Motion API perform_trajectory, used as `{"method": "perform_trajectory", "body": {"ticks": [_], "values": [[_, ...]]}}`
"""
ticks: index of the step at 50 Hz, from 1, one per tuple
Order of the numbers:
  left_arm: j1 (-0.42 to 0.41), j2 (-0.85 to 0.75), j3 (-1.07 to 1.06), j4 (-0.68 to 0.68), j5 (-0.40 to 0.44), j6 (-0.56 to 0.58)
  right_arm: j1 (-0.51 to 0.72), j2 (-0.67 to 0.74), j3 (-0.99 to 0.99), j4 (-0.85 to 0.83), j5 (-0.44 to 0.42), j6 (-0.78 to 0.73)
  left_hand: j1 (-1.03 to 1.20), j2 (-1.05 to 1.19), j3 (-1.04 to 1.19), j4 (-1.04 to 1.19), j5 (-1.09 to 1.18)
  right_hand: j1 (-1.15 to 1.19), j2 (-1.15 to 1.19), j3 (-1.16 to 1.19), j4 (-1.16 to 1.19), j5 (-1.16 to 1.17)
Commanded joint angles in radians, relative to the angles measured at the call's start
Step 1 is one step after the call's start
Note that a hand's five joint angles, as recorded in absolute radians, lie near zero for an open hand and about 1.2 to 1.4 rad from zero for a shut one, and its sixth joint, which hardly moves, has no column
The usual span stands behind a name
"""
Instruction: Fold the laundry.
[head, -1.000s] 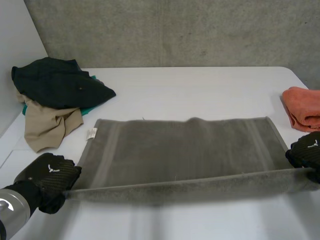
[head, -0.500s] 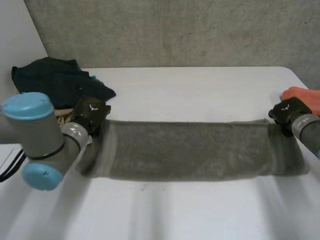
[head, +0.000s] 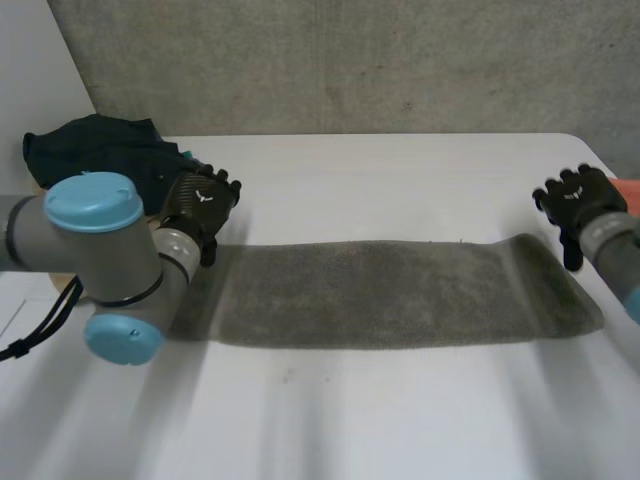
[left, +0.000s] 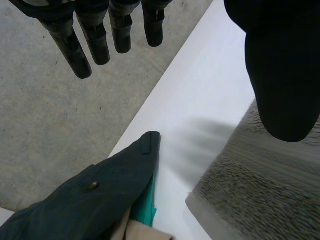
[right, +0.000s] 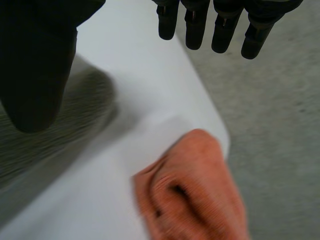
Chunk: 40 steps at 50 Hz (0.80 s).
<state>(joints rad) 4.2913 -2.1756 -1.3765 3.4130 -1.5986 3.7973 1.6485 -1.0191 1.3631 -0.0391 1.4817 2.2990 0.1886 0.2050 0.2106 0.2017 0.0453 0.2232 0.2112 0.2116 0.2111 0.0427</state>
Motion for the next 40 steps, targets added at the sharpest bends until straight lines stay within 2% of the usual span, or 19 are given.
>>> {"method": "perform_trajectory", "body": {"ticks": [1,8,10,11,12,13,20,24,26,27,31,32,35,40], "values": [[0.016,0.121,-0.157,0.006,0.008,-0.033,-0.133,-0.115,0.249,0.076,-0.184,0.03,-0.014,-0.03,-0.036,-0.027,-0.045,0.129,0.141,0.14,0.141,0.135],[0.015,0.142,-0.225,0.072,0.028,-0.053,-0.191,-0.092,0.335,-0.05,-0.239,0.048,-0.014,-0.03,-0.036,-0.027,-0.045,0.17,0.182,0.182,0.182,0.176],[0.015,0.142,-0.23,0.083,0.031,-0.054,-0.205,-0.047,0.337,-0.109,-0.244,0.048,-0.014,-0.03,-0.036,-0.027,-0.045,0.266,0.278,0.278,0.278,0.272],[0.015,0.142,-0.231,0.083,0.032,-0.057,-0.207,-0.029,0.332,-0.119,-0.242,0.046,-0.014,-0.03,-0.036,-0.027,-0.045,0.386,0.398,0.398,0.398,0.392],[0.015,0.143,-0.231,0.084,0.032,-0.057,-0.208,-0.015,0.326,-0.131,-0.233,0.045,-0.014,-0.03,-0.036,-0.027,-0.045,0.666,0.678,0.678,0.678,0.672],[0.013,0.143,-0.233,0.084,0.032,-0.057,-0.213,0.0,0.323,-0.155,-0.215,0.042,-0.014,-0.03,-0.036,-0.027,-0.045,1.168,1.18,1.18,1.18,1.174],[0.01,0.214,-0.263,0.083,0.032,-0.059,-0.298,-0.047,0.326,-0.246,-0.083,0.007,-0.014,-0.03,-0.036,-0.027,-0.045,1.173,1.185,1.185,1.185,1.179],[0.015,0.276,-0.289,0.083,0.032,-0.071,-0.36,-0.159,0.3,-0.229,-0.075,-0.117,-0.014,-0.03,-0.036,-0.027,-0.045,1.173,1.185,1.185,1.185,1.179],[0.015,0.302,-0.302,0.083,0.032,-0.088,-0.352,-0.165,0.291,-0.228,-0.078,-0.166,-0.014,-0.03,-0.036,-0.027,-0.045,1.173,1.185,1.185,1.185,1.179],[0.015,0.309,-0.305,0.083,0.034,-0.093,-0.339,-0.168,0.289,-0.228,-0.084,-0.185,-0.014,-0.03,-0.036,-0.027,-0.045,1.173,1.185,1.185,1.185,1.179],[0.016,0.329,-0.312,0.083,0.034,-0.117,-0.114,-0.173,0.261,-0.257,-0.127,-0.213,-0.014,-0.03,-0.036,-0.027,-0.045,1.173,1.185,1.185,1.185,1.179],[0.016,0.333,-0.315,0.081,0.034,-0.122,-0.016,-0.17,0.249,-0.28,-0.159,-0.213,-0.014,-0.03,-0.036,-0.027,-0.045,1.173,1.185,1.185,1.185,1.179],[0.019,0.352,-0.331,0.08,0.034,-0.133,0.162,-0.168,0.251,-0.343,-0.242,-0.216,-0.014,-0.03,-0.036,-0.027,-0.045,1.173,1.185,1.185,1.185,1.179],[0.016,0.37,-0.352,0.08,0.034,-0.14,0.382,-0.133,0.254,-0.421,-0.385,-0.22,-0.014,-0.03,-0.036,-0.027,-0.045,1.173,1.185,1.185,1.185,1.179]]}}
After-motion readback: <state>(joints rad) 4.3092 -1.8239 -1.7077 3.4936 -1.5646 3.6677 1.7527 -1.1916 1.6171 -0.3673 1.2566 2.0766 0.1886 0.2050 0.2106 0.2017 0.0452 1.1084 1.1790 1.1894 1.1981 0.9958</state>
